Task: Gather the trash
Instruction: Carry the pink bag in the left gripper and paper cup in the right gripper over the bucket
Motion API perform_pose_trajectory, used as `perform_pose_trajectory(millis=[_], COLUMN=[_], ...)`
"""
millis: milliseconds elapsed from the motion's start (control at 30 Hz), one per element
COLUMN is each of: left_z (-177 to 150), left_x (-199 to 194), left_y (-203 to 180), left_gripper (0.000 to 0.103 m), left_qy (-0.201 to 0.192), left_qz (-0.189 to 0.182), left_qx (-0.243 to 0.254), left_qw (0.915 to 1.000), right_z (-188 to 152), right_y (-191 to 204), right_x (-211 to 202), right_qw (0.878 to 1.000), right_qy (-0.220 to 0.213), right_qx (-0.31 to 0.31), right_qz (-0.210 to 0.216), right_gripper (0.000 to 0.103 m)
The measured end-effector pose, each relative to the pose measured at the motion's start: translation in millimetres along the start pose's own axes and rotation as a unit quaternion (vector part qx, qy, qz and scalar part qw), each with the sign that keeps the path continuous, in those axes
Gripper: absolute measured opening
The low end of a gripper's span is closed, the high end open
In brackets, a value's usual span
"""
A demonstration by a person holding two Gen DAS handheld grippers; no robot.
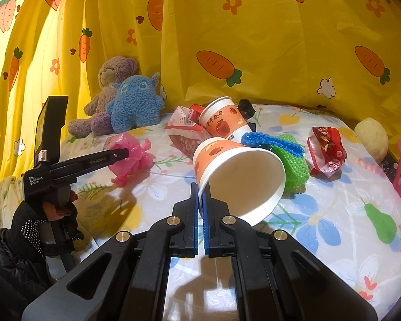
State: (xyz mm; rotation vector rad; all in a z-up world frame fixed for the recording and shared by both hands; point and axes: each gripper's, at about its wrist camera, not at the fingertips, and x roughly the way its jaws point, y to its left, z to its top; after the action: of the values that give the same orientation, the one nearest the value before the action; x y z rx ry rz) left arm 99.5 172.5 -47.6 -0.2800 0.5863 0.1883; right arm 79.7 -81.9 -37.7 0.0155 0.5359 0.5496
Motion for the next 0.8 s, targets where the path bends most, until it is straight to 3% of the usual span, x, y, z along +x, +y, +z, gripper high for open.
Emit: perform_pose_trajectory(millis=[333, 800], left_z=[-9, -26], left_x=[-50, -57], left_y=[-57, -157], left_gripper=[0.021, 0.02], left_qy=[-0.051, -0.042], left_qz=[-0.053, -0.152], left_qx=[0.051, 0.117], left_qw=[0.996, 0.9805], right_z=[-4, -9], right_y=[-19, -68], right_x=[-28, -74], right_qw=[1.0, 0.994], right_qy=[-0.016, -0.042], right_qx=[0.008, 0.036], right_qz=[-0.024, -0.092], right_gripper=[0.004, 0.004])
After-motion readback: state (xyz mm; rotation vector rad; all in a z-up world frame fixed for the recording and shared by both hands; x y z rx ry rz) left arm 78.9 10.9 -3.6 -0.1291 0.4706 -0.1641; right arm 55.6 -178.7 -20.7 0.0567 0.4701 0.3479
